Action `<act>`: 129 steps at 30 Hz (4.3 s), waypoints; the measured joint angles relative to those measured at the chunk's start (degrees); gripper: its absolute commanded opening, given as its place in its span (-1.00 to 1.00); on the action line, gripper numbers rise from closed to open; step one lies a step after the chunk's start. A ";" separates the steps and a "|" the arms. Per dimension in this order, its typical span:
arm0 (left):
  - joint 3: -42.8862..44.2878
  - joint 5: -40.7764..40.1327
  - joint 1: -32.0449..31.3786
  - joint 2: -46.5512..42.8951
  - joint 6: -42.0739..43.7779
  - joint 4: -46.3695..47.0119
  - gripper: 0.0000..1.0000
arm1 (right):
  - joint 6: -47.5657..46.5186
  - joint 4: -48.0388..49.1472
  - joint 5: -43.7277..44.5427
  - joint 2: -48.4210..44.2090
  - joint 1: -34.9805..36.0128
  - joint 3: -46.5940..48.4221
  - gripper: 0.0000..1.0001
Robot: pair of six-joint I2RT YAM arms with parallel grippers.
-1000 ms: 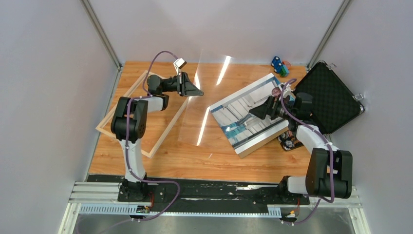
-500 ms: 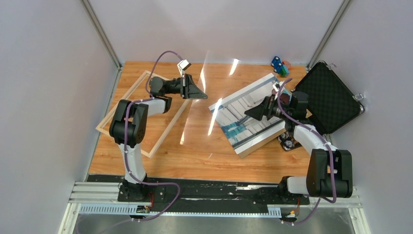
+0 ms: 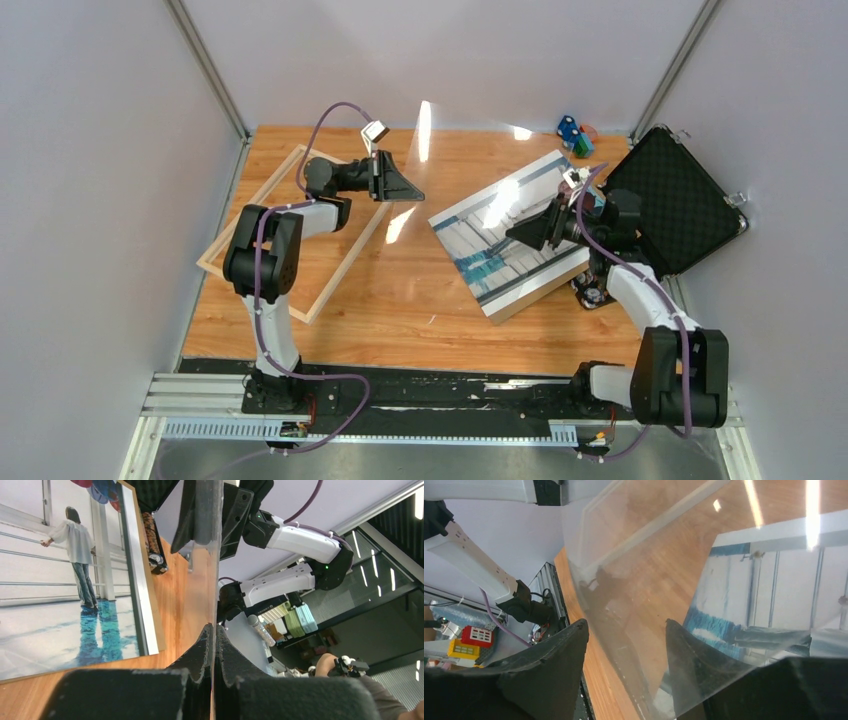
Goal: Put the photo into the frame
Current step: Pick up the photo frame item at the center of the board, then move the photo frame to the center of the board.
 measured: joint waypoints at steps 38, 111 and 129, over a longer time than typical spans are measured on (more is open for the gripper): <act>0.02 -0.07 3.37 2.93 5.79 -2.89 0.98 | 4.94 0.26 -5.42 -8.22 -0.83 0.00 -1.00; 30.69 -71.47 40.15 10.54 109.98 -122.57 0.50 | 18.91 0.39 11.50 -0.83 -0.83 2.16 -1.00; 22.88 -67.63 40.85 6.75 110.46 -118.92 -0.42 | 18.99 0.42 11.47 -1.38 -0.83 1.97 -1.00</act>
